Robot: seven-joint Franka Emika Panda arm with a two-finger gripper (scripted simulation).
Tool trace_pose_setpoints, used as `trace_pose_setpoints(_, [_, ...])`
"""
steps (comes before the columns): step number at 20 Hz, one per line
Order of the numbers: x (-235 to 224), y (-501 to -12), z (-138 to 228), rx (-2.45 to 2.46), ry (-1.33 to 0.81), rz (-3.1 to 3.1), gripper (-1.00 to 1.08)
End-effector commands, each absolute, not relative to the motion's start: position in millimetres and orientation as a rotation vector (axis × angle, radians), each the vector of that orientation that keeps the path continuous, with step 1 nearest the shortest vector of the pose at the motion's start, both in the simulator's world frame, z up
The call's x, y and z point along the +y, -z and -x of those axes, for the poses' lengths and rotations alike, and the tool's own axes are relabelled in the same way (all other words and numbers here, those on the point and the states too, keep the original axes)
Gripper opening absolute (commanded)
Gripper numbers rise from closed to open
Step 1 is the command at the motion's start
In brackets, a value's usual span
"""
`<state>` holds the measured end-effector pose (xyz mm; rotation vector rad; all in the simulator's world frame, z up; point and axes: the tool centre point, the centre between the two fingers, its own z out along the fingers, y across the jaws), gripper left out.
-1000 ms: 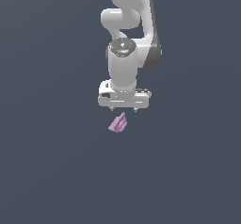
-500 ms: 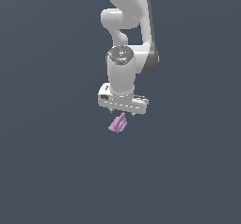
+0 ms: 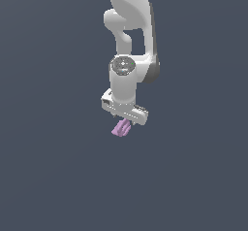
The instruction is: Pick up the object and move it to a goal position.
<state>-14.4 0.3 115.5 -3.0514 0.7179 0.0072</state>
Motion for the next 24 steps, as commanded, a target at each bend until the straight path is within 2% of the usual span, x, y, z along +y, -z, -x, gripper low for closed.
trace_pose_setpoints(1, [-1,-111,15,0.776,-0.004,3.040,1.00])
trace_pose_setpoints(13, [-3,-102,15,0.842,-0.001,3.027,1.00])
trace_pose_setpoints(24, [-3,-57,16,0.848,0.000,3.025,1.00])
